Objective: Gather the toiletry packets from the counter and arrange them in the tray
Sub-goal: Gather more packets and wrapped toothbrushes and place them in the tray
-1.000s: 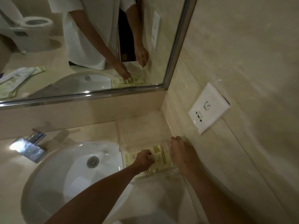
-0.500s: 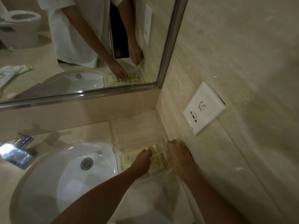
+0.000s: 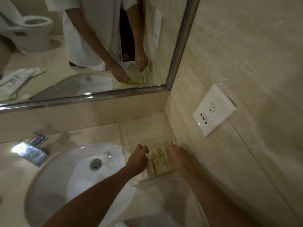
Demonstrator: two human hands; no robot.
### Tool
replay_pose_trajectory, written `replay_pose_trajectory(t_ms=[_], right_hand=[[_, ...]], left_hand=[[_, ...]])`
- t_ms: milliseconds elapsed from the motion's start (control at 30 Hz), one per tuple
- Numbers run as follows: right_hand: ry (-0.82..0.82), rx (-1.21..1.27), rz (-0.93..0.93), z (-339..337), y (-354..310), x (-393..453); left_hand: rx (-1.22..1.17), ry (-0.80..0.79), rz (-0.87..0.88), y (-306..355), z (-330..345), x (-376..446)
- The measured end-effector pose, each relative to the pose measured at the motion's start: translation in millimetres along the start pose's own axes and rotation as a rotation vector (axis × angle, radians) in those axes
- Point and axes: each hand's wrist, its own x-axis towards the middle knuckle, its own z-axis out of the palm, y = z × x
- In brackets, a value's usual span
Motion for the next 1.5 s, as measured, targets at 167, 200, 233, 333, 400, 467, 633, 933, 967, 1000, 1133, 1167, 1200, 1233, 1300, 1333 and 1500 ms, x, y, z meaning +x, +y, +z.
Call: replay_pose_trajectory(t_ms=[167, 200, 233, 333, 400, 467, 633, 933, 967, 1000, 1133, 1167, 1200, 1233, 1300, 1333, 1500], right_hand=[[-0.133, -0.050, -0.107, 9.4, -29.9, 10.1], [-0.150, -0.059, -0.132, 11.2, -39.6, 12.4], [-0.163, -0.070, -0.161, 11.9, -51.0, 13.9], [-0.198, -0.099, -0.257, 15.8, -92.6, 13.7], [-0.194, -0.113, -0.317, 17.3, -123.4, 11.2], [-0.185, -0.120, -0.372, 17.9, -154.5, 9.5], [-0.185, -0.121, -0.531, 21.0, -235.1, -3.1], [-0.187, -0.109, -0.707, 57.4, -350.8, -49.7], [-0.191, -0.111, -0.720, 60.0, -361.8, -54.2], [-0.200, -0.103, -0.728, 62.5, -372.5, -58.3], [-0.233, -0.092, -0.785, 72.8, -408.8, -71.6], [-0.239, -0.097, -0.794, 74.4, -418.7, -75.9], [-0.246, -0.101, -0.796, 76.7, -428.1, -79.5], [-0.249, -0.109, -0.796, 77.9, -433.3, -81.9], [-0.253, -0.127, -0.800, 84.8, -454.6, -89.0], [-0.251, -0.133, -0.800, 86.4, -457.3, -90.2], [-0.256, -0.170, -0.830, 105.0, -495.1, -105.9]], left_hand=[[0.024, 0.047, -0.099, -31.6, -35.6, -28.4], [0.027, 0.051, -0.128, -37.9, -43.0, -37.3], [0.037, 0.065, -0.159, -45.8, -49.2, -47.0], [0.050, 0.117, -0.253, -73.3, -68.9, -82.5], [0.015, 0.161, -0.288, -93.7, -79.9, -106.8], [-0.011, 0.211, -0.311, -111.1, -88.9, -131.6], [0.000, 0.290, -0.438, -147.5, -104.7, -203.2], [-0.058, 0.406, -0.700, -207.6, -127.1, -321.3], [-0.063, 0.410, -0.718, -213.1, -128.4, -332.2], [-0.065, 0.412, -0.732, -219.2, -129.5, -342.7], [-0.064, 0.440, -0.795, -242.8, -133.2, -377.6], [-0.057, 0.442, -0.818, -249.6, -135.0, -386.4], [-0.050, 0.449, -0.836, -255.0, -137.7, -394.0], [-0.043, 0.454, -0.852, -258.5, -138.9, -398.8], [-0.046, 0.461, -0.896, -273.2, -144.0, -415.4], [-0.042, 0.462, -0.909, -275.4, -144.7, -418.2], [-0.063, 0.452, -0.986, -304.5, -151.8, -450.4]])
